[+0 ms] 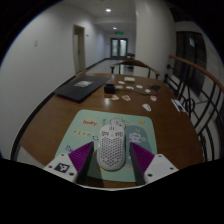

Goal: Arrange mouse

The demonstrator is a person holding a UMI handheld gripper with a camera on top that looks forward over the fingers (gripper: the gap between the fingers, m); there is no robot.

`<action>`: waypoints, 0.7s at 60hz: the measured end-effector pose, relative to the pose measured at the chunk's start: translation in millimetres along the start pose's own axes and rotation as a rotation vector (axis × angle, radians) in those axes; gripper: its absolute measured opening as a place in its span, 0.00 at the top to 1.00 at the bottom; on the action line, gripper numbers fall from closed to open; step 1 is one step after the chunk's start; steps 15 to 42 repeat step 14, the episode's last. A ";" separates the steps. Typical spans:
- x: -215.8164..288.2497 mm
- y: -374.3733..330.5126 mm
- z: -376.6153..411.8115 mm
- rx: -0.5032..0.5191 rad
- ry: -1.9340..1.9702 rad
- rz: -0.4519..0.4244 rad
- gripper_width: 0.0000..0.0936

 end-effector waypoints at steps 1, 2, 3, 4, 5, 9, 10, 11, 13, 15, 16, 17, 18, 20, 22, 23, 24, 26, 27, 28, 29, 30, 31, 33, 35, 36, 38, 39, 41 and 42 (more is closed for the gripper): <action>0.3 -3.3 -2.3 0.010 -0.013 -0.010 0.21; 0.6 -7.0 -5.3 0.017 -0.026 -0.020 0.16; 1.0 -10.8 -8.6 0.020 -0.039 -0.030 0.15; 1.3 -15.0 -12.4 0.022 -0.051 -0.038 0.13; 1.2 -19.5 -16.3 0.025 -0.060 -0.045 0.12; -2.2 -43.0 -30.5 0.045 -0.086 -0.065 0.11; -2.8 -47.5 -34.9 0.052 -0.087 -0.068 0.11; -3.5 -52.3 -39.4 0.059 -0.088 -0.071 0.12; -5.4 -61.4 -49.5 0.068 -0.088 -0.073 0.11; -7.0 -66.0 -54.5 0.071 -0.087 -0.075 0.11; -7.0 -66.0 -54.5 0.071 -0.087 -0.075 0.11; -7.0 -66.0 -54.5 0.071 -0.087 -0.075 0.11; -7.0 -66.0 -54.5 0.071 -0.087 -0.075 0.11; -7.0 -66.0 -54.5 0.071 -0.087 -0.075 0.11; -7.0 -66.0 -54.5 0.071 -0.087 -0.075 0.11; -7.0 -66.0 -54.5 0.071 -0.087 -0.075 0.11; -7.0 -66.0 -54.5 0.071 -0.087 -0.075 0.11; -7.0 -66.0 -54.5 0.071 -0.087 -0.075 0.11; -7.0 -66.0 -54.5 0.071 -0.087 -0.075 0.11; -7.0 -66.0 -54.5 0.071 -0.087 -0.075 0.11; -7.0 -66.0 -54.5 0.071 -0.087 -0.075 0.11; -7.0 -66.0 -54.5 0.071 -0.087 -0.075 0.11; -7.0 -66.0 -54.5 0.071 -0.087 -0.075 0.11; -7.0 -66.0 -54.5 0.071 -0.087 -0.075 0.11; -7.0 -66.0 -54.5 0.071 -0.087 -0.075 0.11; -7.0 -66.0 -54.5 0.071 -0.087 -0.075 0.11; -7.0 -66.0 -54.5 0.071 -0.087 -0.075 0.11; -7.0 -66.0 -54.5 0.071 -0.087 -0.075 0.11; -7.0 -66.0 -54.5 0.071 -0.087 -0.075 0.11; -7.0 -66.0 -54.5 0.071 -0.087 -0.075 0.11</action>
Point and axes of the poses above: the point between the fingertips, and its own axes, seen from behind it with the camera up: z to the left, x up, y forward, the way the camera looks, the point moved 9 cm from there along -y, backward, against the way the camera looks, and after that the axes turned 9 degrees about -x, right-handed, at the moved point
